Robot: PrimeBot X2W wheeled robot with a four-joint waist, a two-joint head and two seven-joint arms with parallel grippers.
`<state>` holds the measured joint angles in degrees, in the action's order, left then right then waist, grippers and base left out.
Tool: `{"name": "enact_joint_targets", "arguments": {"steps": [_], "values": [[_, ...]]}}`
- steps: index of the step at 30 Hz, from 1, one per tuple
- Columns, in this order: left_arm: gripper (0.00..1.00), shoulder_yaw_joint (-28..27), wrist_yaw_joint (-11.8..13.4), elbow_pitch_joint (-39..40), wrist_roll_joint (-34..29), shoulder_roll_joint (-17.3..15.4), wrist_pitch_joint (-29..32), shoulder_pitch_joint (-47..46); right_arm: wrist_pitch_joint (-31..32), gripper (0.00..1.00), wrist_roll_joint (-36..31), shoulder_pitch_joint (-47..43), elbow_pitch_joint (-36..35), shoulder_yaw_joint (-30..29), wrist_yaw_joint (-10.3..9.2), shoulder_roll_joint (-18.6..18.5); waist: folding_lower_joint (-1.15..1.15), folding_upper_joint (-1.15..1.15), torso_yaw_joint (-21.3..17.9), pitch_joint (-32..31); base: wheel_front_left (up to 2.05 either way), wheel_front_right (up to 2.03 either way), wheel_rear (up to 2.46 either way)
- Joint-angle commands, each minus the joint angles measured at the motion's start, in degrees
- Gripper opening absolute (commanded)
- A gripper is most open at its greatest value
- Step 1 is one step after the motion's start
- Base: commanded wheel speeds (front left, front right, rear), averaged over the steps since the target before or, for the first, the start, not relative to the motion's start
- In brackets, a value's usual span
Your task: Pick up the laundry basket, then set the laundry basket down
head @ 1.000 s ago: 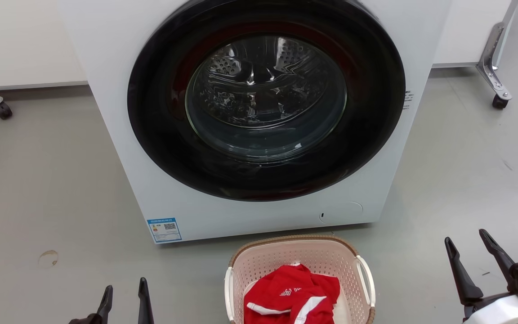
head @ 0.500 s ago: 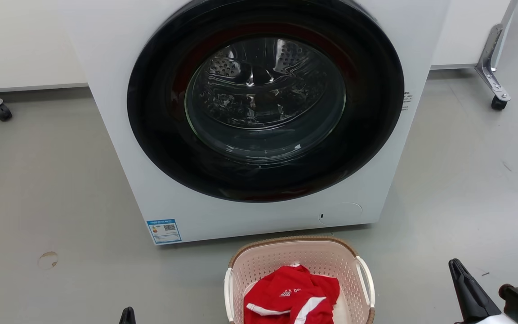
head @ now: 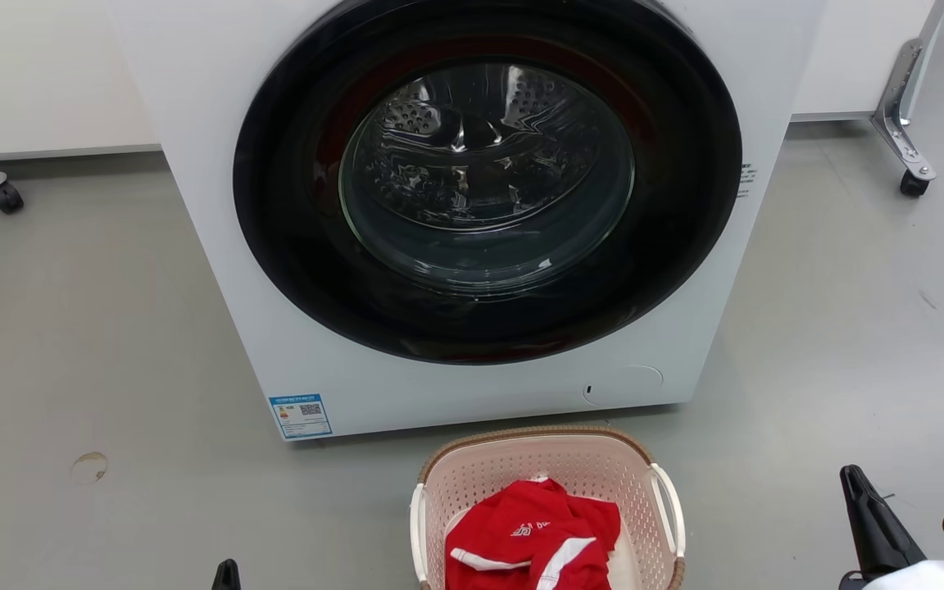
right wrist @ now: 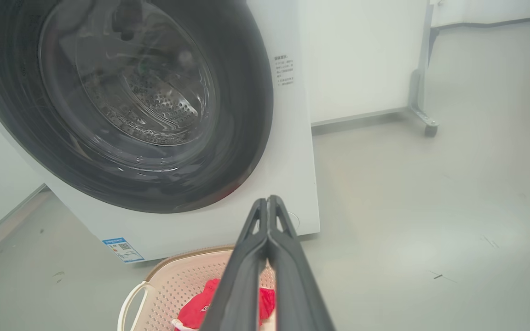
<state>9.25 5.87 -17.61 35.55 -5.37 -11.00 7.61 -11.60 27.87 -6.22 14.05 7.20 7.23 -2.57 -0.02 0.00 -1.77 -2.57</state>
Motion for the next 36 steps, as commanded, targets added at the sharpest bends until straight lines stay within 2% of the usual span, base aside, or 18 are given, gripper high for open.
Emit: {"name": "enact_joint_targets", "arguments": {"steps": [1, 36], "values": [[0.0, -1.15, -0.62, 1.6, 1.74, -0.38, 0.46, -3.12, 0.47, 0.0, 2.18, 3.03, -1.15, -0.7, 0.05, -1.54, 0.01, 0.0, 0.04, 0.05, 0.0, 0.0, 0.0], [0.0, -6.07, -4.9, 2.26, 20.15, 0.59, 6.19, -6.7, 5.83, 0.0, 23.6, 6.12, -0.81, -4.39, 0.12, -1.62, 0.02, 0.0, 0.62, 0.96, 0.0, 0.0, 0.0]]}}
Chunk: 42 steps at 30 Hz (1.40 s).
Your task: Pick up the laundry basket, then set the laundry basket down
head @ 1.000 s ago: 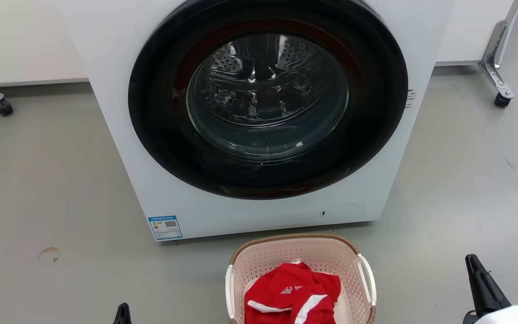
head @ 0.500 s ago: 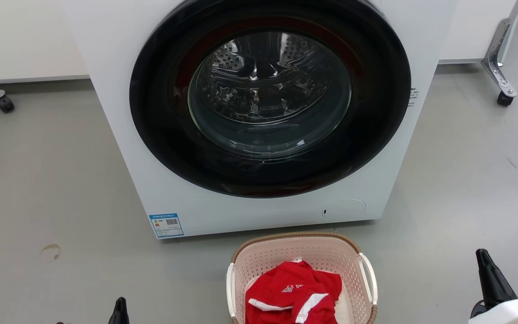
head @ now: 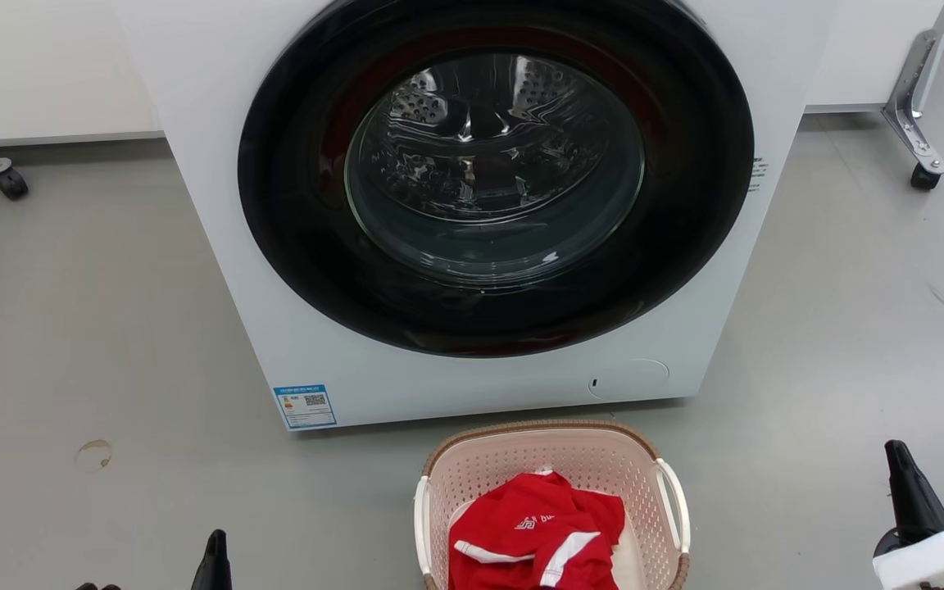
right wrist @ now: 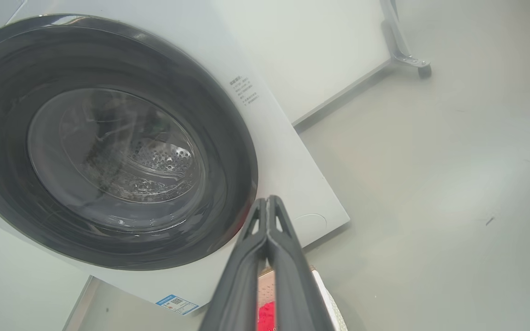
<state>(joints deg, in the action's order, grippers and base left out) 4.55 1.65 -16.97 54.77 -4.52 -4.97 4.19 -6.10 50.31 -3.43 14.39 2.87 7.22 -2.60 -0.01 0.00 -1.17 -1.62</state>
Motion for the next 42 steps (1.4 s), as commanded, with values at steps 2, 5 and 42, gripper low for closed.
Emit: {"name": "enact_joint_targets", "arguments": {"steps": [2, 5, 42], "values": [[0.0, -1.67, -0.93, 1.67, 2.01, -0.2, 0.49, -3.49, 0.67, 0.0, 2.41, 3.5, -1.13, -0.29, 0.13, -1.58, 0.01, 0.0, 0.05, 0.06, 0.0, 0.0, 0.0], [0.0, -2.11, -1.31, 1.72, 3.63, -0.12, 1.0, -3.81, 1.16, 0.0, 4.28, 3.78, -1.09, -0.64, 0.14, -1.57, 0.01, 0.0, 0.1, 0.14, 0.0, 0.0, 0.0], [0.0, -7.48, -5.98, 2.42, 23.73, 0.93, 7.26, -7.73, 7.41, 0.0, 27.25, 7.19, -0.7, -5.15, 0.21, -1.31, 0.01, 0.0, 0.73, 1.13, 0.0, 0.0, 0.0]]}}
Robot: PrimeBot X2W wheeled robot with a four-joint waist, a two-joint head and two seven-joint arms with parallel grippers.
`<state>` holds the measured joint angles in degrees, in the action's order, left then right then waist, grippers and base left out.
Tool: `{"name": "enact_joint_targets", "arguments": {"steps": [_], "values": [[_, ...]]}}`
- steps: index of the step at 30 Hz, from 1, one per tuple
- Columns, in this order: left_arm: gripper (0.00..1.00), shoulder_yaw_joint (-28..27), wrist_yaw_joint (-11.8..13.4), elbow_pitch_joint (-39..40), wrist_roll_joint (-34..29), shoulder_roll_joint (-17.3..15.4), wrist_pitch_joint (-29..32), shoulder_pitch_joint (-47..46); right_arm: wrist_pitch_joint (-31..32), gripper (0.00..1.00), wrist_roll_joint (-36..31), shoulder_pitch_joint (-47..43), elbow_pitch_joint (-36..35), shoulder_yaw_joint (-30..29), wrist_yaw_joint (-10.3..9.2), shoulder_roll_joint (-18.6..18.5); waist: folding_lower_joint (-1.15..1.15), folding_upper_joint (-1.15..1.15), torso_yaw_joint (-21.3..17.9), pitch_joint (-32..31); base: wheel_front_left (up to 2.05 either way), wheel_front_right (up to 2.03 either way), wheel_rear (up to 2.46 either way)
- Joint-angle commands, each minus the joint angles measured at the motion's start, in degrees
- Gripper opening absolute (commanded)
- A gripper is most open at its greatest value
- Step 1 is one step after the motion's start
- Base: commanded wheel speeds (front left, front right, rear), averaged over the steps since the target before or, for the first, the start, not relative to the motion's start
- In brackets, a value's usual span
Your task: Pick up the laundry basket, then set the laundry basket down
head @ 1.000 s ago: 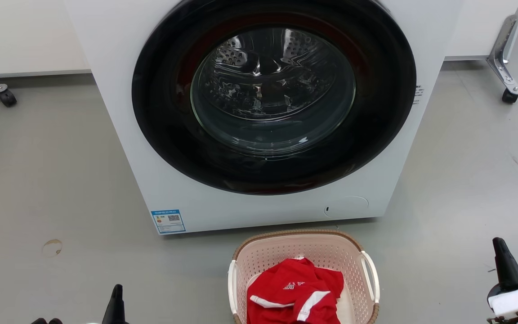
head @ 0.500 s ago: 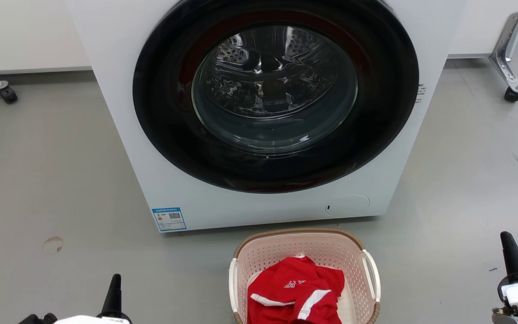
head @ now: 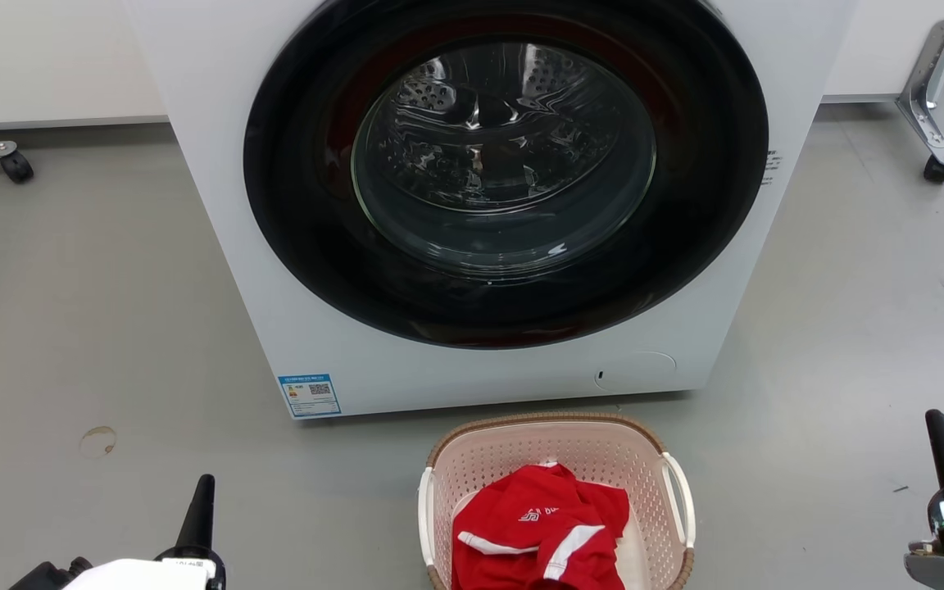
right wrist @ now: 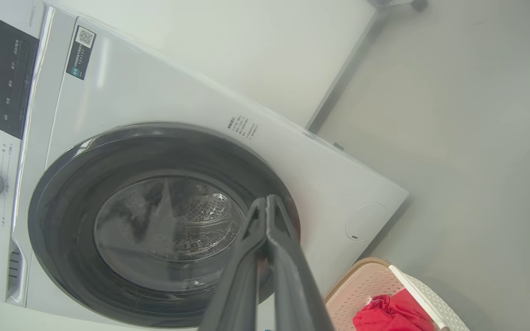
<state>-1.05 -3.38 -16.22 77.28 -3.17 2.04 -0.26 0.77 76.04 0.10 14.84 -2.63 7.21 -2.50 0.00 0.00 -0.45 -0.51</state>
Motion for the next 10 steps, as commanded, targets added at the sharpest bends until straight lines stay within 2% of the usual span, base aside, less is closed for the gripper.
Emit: {"name": "enact_joint_targets", "arguments": {"steps": [1, 10], "values": [[0.0, -2.02, -1.07, 1.7, 1.76, -0.39, 0.42, -3.39, 0.7, 0.0, 2.14, 3.75, -1.13, 0.22, 0.23, -1.4, 0.0, 0.0, 0.03, 0.05, 0.0, 0.0, 0.0], [0.0, -3.32, -2.2, 1.87, 6.65, -0.14, 1.93, -4.34, 2.25, 0.0, 7.7, 4.58, -1.04, -0.91, 0.25, -1.31, 0.0, 0.0, 0.19, 0.29, 0.0, 0.0, 0.0]]}}
